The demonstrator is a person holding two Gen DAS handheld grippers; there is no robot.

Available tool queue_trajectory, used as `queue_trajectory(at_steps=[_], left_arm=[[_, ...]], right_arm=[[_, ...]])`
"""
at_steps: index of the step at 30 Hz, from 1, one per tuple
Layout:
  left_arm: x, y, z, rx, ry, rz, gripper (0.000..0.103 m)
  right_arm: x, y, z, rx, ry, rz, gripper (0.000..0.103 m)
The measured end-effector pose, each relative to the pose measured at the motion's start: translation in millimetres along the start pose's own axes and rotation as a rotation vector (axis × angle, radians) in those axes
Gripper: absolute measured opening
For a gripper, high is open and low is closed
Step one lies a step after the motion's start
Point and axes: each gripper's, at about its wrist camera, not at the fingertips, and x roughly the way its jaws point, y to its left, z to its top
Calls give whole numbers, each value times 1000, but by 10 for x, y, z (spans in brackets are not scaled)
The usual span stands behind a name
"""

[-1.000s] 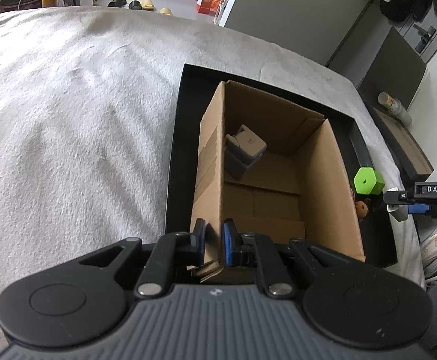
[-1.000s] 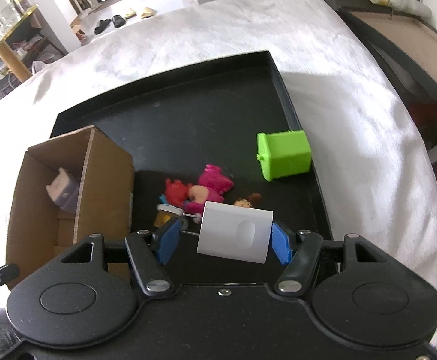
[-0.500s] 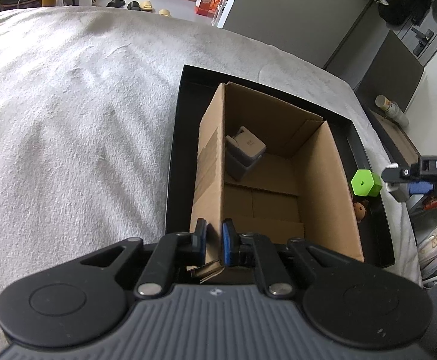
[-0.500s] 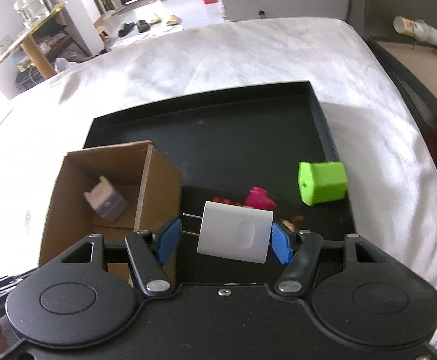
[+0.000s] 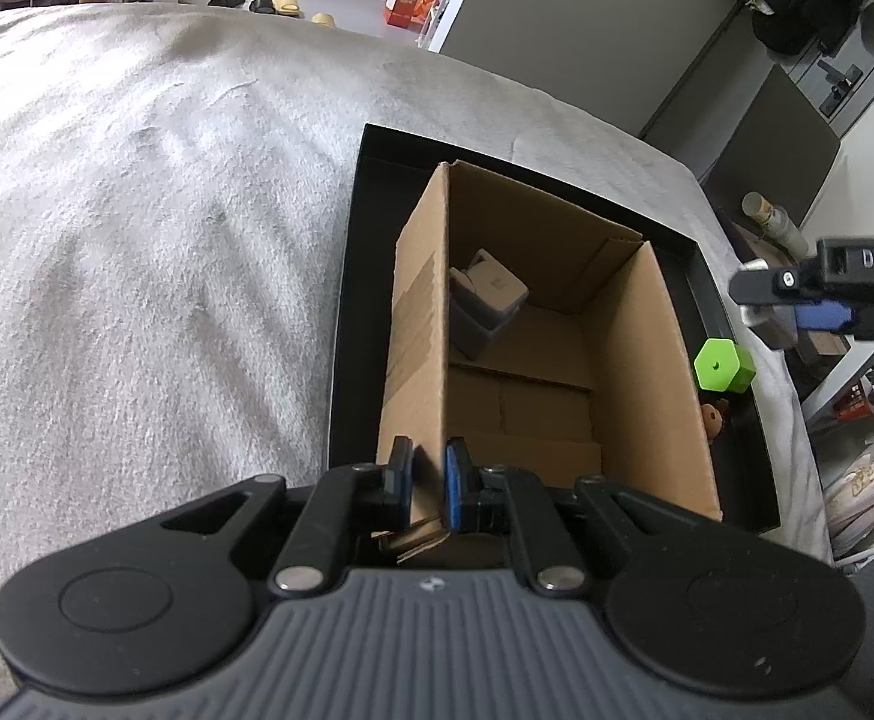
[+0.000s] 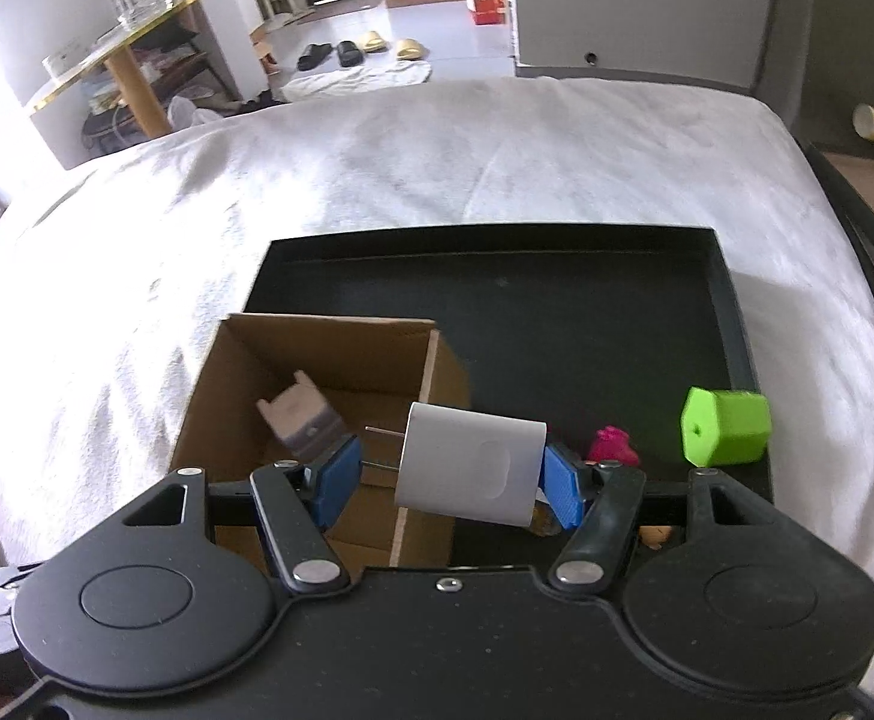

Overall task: Organize rigid objects
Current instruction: 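Lift the white charger with the right gripper and carry it over the box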

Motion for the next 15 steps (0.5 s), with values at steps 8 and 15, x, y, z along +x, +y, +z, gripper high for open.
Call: queue_trajectory(at_steps=[8,15], left_arm=[[6,25,-8,-4,-2,-12,10],[3,29,-15,-3,-2,-13,11]], right_arm=[[81,277,136,-61,-3,-2,62],[143,437,253,-100,-9,-6,62]])
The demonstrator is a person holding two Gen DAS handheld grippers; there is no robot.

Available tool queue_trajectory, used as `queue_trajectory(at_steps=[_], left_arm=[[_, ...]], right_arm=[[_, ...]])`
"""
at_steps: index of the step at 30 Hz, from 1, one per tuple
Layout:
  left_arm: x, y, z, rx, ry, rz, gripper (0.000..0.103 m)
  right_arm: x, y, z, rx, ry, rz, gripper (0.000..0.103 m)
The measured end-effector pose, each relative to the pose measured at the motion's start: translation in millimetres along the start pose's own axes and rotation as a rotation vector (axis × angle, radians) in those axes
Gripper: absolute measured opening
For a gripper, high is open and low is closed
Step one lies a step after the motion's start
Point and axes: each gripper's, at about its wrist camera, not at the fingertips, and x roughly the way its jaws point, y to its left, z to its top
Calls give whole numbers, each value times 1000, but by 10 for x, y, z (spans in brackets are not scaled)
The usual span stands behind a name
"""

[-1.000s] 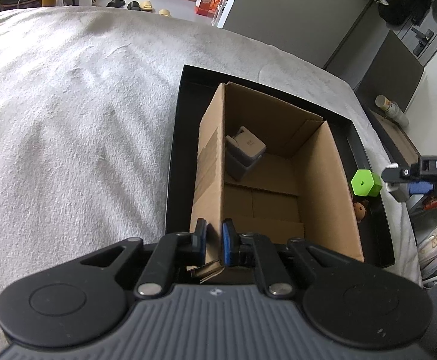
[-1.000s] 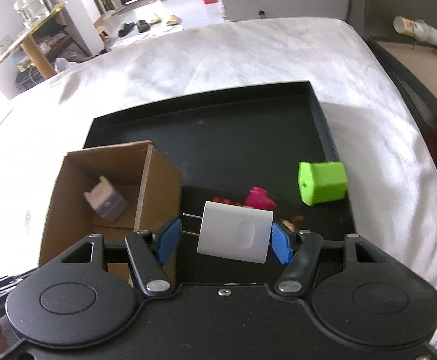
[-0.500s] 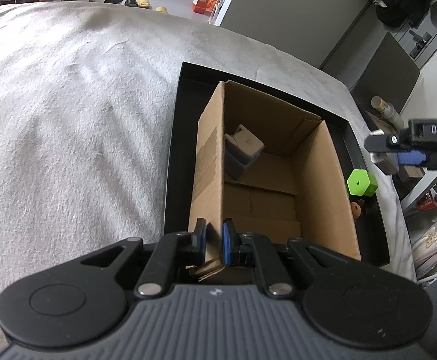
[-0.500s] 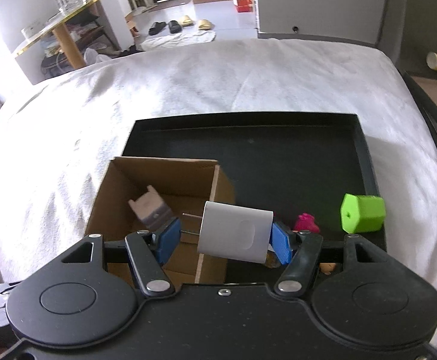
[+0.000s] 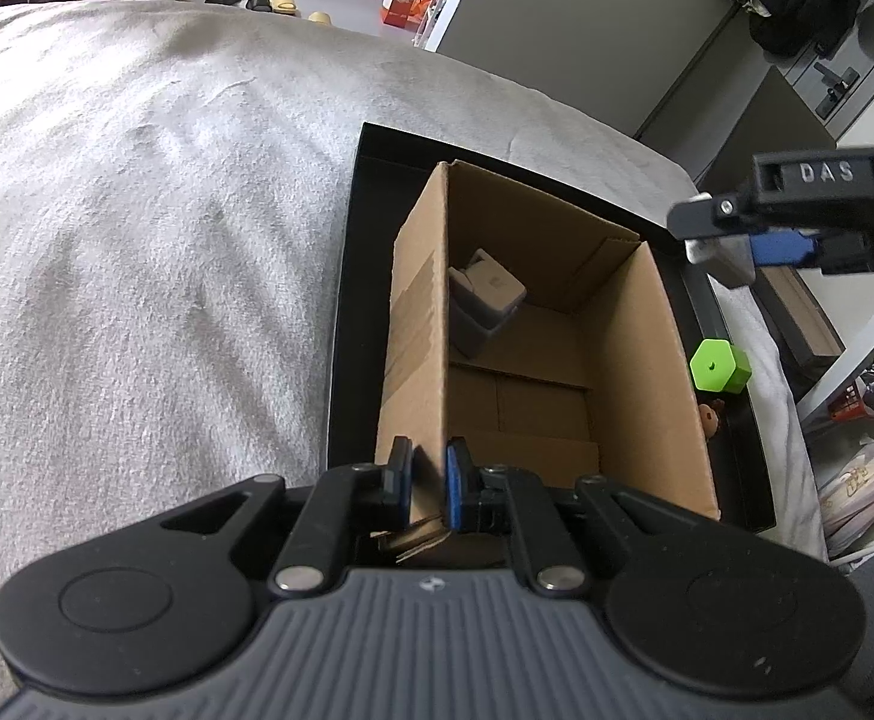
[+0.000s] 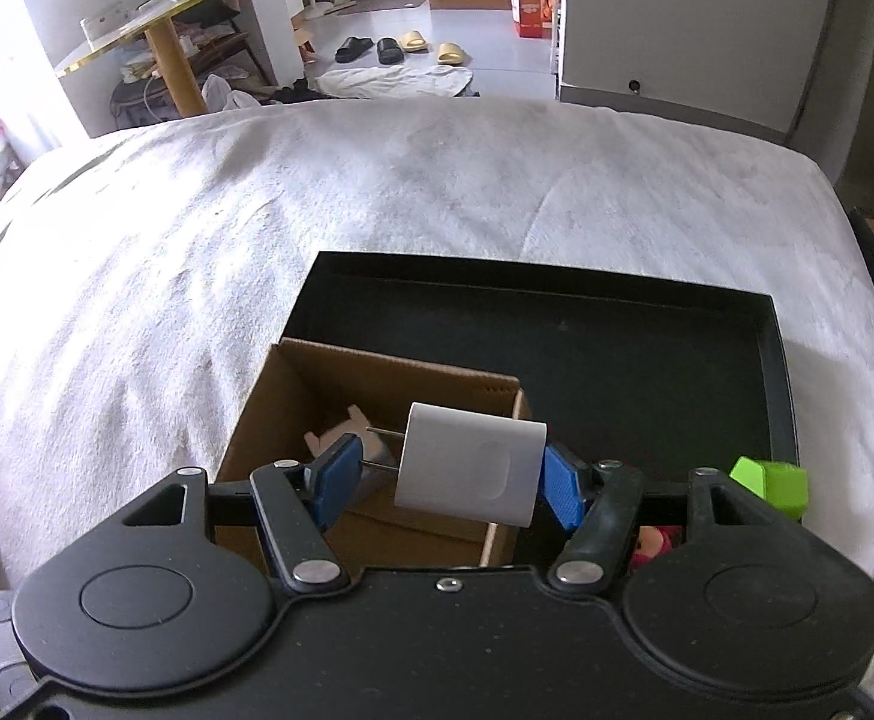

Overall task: Organize rigid objects
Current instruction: 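Lift the white charger with the right gripper and carry it over the box, then open the right gripper to release the charger into the box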

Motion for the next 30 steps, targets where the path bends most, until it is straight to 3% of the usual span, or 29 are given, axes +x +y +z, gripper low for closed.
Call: queue_trajectory(at_steps=[11,17,21,30], left_arm=[[5,-7,-3,3,-1,5,11],[7,-3,0,4,-1,1,12],[14,-5,1,5,6,15,13],[19,-19,10,8,10,28,12]], right_arm=[[75,81,154,-35,-12,4,63],[2,9,159,-19,-31,-6,70],[-92,-83,103,-17,-36,-2,84],[-228,-379,-120,-11,-29,-5,85]])
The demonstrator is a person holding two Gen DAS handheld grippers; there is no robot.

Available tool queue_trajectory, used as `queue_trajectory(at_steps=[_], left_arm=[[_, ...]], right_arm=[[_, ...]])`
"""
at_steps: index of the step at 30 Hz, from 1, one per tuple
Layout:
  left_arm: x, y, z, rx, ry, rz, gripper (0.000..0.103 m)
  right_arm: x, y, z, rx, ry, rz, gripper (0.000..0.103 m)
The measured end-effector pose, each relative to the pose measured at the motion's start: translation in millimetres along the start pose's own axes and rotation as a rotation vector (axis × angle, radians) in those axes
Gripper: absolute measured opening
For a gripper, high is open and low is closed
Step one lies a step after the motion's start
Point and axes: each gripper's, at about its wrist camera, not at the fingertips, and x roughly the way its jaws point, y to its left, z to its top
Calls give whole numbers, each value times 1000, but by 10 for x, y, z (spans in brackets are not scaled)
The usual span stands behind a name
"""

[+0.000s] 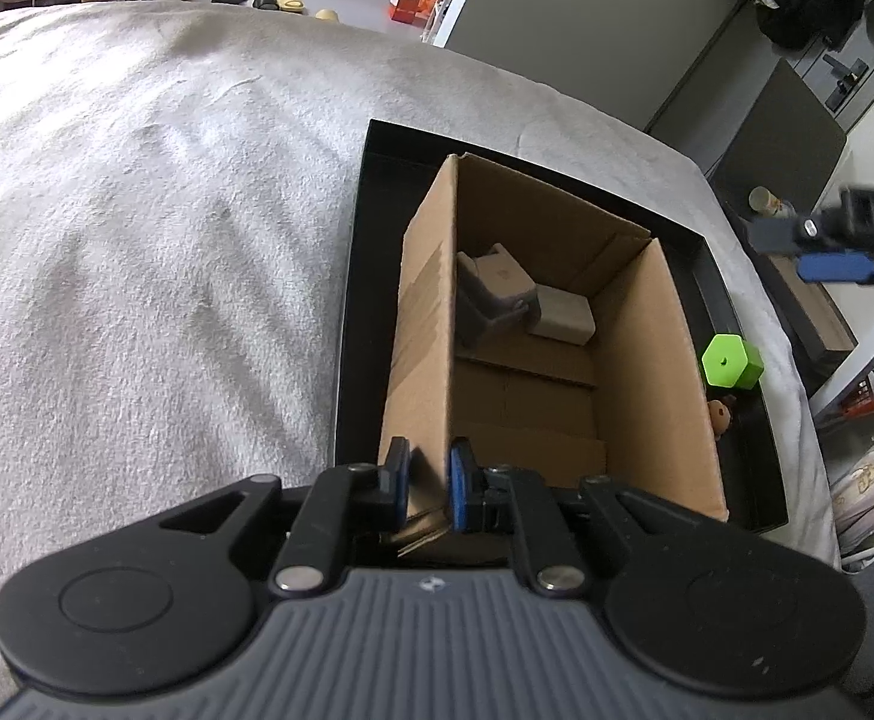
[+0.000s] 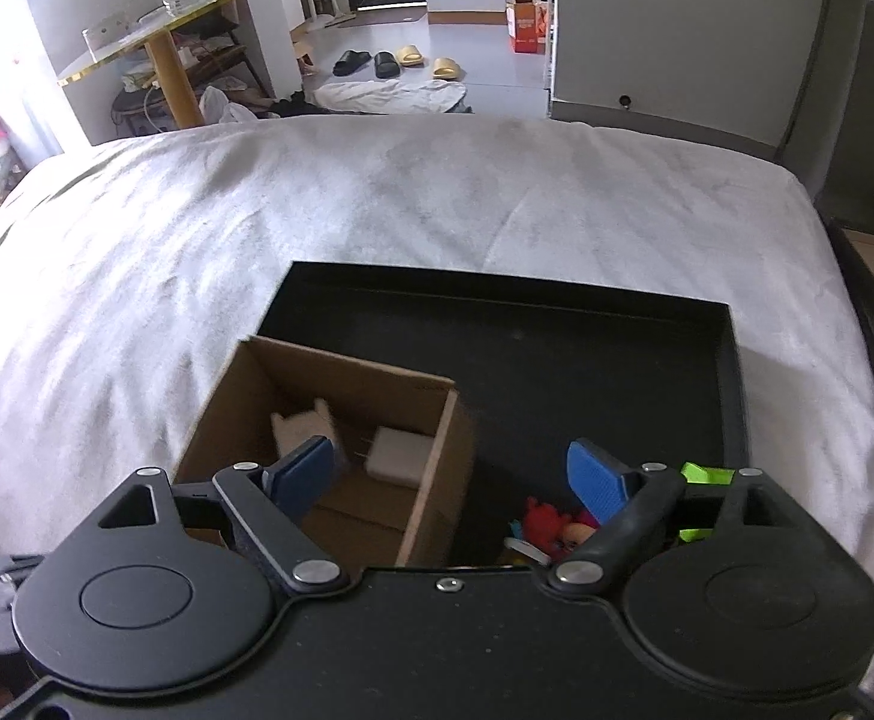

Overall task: Organize rigid objects
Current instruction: 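Open the right gripper to release the charger into the box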

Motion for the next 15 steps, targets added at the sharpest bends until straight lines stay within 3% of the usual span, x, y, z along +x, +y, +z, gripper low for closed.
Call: queue_trajectory(at_steps=[15], left_arm=[[2,-46,2,9,-1,25,13]], right_arm=[[-79,-448,-408,-11,2,-16,85]])
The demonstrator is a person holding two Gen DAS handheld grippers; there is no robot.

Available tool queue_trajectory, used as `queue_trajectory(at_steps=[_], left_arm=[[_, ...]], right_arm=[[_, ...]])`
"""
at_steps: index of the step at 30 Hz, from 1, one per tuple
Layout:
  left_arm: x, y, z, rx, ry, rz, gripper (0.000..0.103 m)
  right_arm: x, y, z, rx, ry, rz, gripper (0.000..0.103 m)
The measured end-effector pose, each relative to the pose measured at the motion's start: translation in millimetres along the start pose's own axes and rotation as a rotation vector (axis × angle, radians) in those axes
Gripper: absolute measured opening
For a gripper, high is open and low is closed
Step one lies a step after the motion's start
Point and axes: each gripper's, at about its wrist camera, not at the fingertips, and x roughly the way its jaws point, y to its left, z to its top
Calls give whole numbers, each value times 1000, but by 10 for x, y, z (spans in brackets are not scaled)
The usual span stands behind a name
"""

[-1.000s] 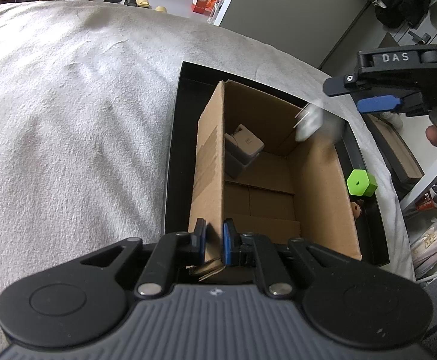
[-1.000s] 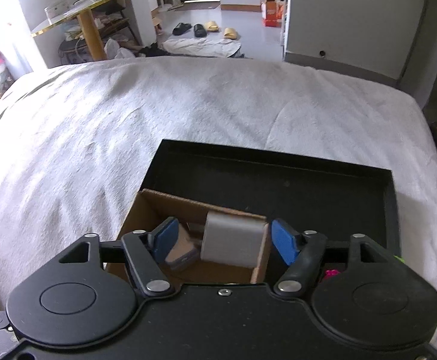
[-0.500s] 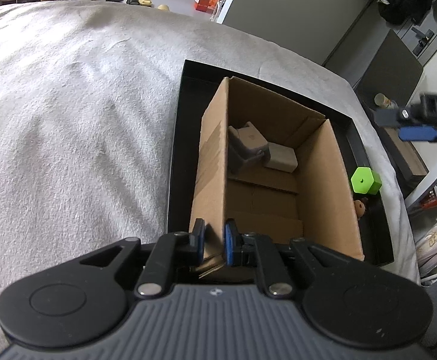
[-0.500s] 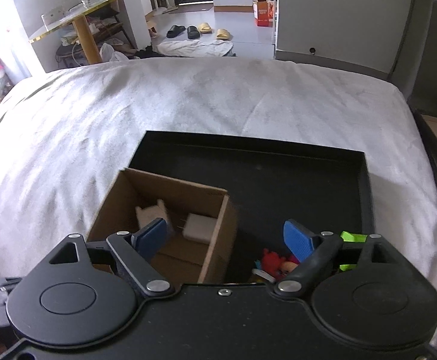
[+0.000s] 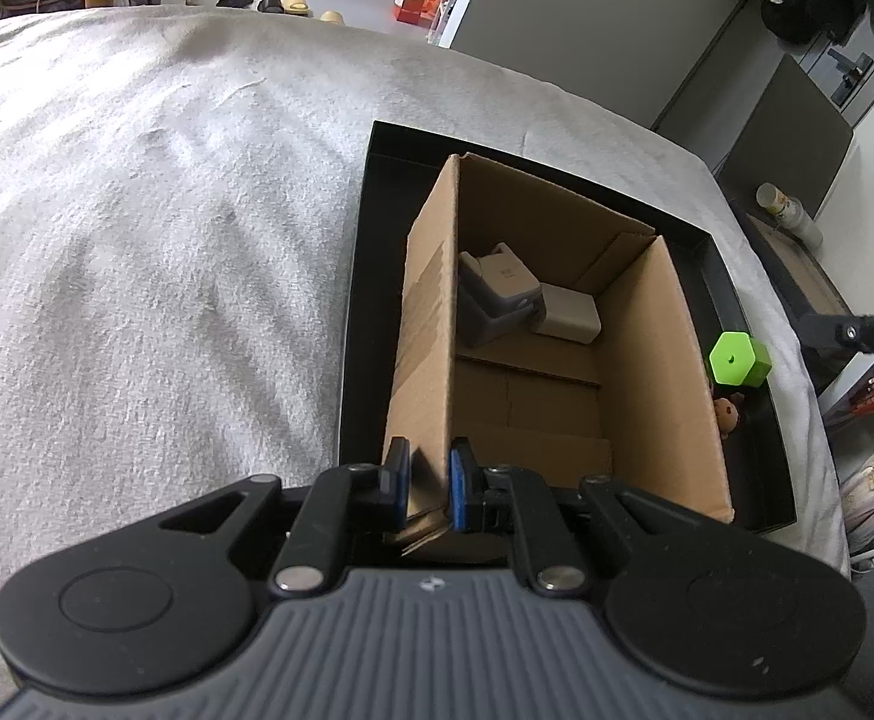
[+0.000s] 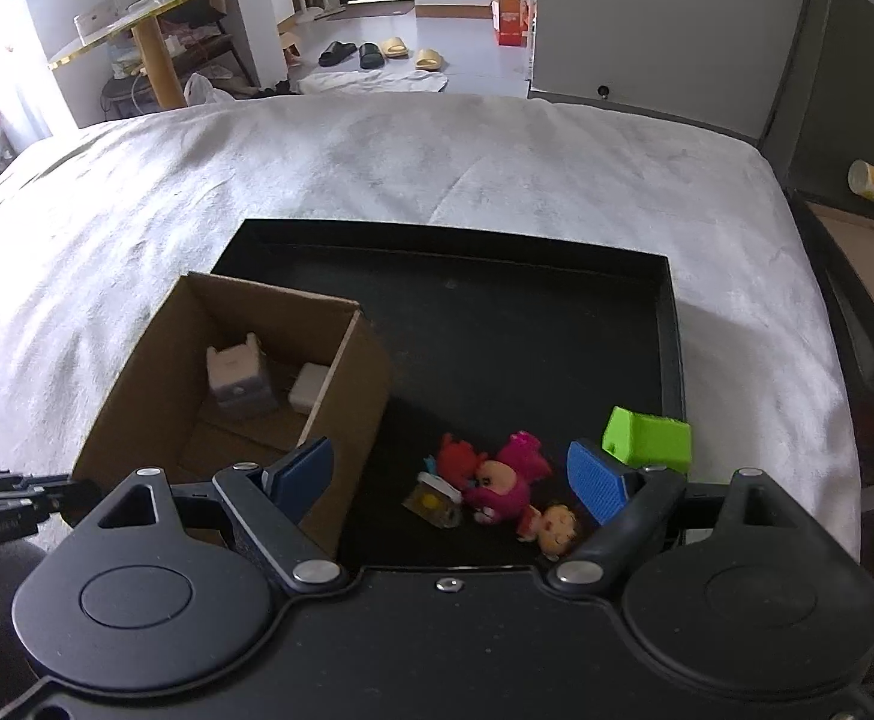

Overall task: Organize rigid objects
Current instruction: 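Open the right gripper to release the charger into the box, then move the right gripper to the brown-haired girl figurine on the tray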

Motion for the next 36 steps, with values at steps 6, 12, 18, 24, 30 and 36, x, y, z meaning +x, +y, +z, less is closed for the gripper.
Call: queue_trajectory(at_steps=[6,12,18,24,30,36], left_arm=[[-5,-20,-4,5,1,13,13],[16,-47,5,13,3,31,13],[29,-61,-2,11,4,39,13],[42,-65,1,10,8,44,13],[82,-80,14,10,15,55,13],[114,-87,20,11,23,65,13]], right_arm=[[-19,-224,-132,34,-5,15,85],[19,-410,-247,54,3,23,85],[126,-490,-399,42,-5,50,85],[336,-604,-510,126,46,100,84],[461,-722,-524,189,60,106,84],[649,-808,-535,229,100,84,72]])
